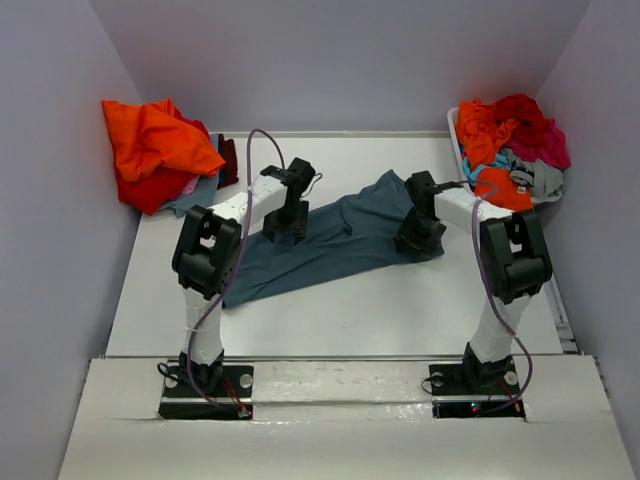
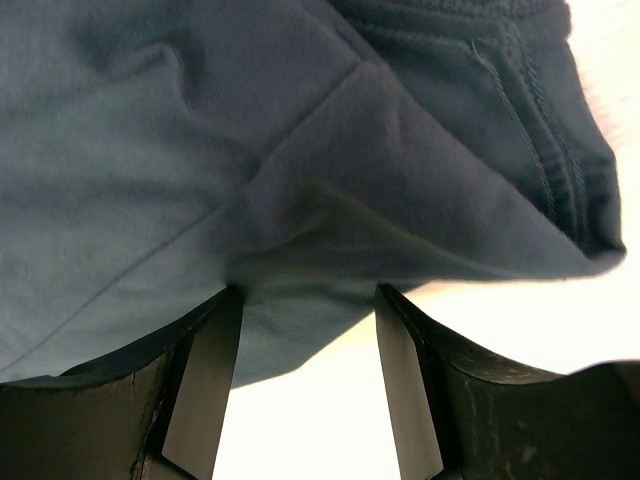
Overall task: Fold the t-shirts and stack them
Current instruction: Fold the tshirt
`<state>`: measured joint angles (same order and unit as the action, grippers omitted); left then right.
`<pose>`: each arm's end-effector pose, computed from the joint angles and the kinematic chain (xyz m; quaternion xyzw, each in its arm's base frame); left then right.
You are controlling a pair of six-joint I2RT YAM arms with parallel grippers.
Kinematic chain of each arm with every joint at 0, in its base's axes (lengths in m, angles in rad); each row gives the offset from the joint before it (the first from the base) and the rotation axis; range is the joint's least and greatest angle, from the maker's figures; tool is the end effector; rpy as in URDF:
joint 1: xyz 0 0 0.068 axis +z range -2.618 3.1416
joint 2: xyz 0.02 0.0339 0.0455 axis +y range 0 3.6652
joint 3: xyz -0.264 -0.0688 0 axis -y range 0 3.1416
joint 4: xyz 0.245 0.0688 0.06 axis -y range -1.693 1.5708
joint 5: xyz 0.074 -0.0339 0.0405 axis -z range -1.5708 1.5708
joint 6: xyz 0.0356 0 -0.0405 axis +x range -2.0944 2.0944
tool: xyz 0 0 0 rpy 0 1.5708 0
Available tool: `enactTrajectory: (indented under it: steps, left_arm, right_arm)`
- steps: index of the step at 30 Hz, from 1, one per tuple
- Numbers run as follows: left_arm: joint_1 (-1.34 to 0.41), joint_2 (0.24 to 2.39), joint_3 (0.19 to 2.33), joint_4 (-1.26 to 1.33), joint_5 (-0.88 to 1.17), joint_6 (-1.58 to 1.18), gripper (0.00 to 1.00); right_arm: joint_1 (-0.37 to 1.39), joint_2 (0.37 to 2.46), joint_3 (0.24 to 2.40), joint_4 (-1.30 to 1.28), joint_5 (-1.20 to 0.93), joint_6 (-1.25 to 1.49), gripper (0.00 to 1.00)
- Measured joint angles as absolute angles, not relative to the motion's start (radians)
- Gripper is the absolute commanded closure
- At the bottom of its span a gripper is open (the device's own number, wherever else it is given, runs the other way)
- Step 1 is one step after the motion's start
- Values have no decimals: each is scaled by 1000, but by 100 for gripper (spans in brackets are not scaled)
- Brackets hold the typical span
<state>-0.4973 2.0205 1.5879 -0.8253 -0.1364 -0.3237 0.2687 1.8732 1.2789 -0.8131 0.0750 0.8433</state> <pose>0.3679 -0.1942 0.1990 0.0749 0.9827 -0.0003 0.1694 0.3411 0.0911 0.1700 0.2852 0.9543 0.0113 0.0890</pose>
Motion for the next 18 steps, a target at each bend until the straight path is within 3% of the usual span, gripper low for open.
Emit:
enactTrajectory:
  steps: [18]
  left_arm:
    - [-497, 1848, 1354, -809, -123, -349, 31]
  right_arm:
    - [249, 1951, 1368, -829, 62, 841, 38]
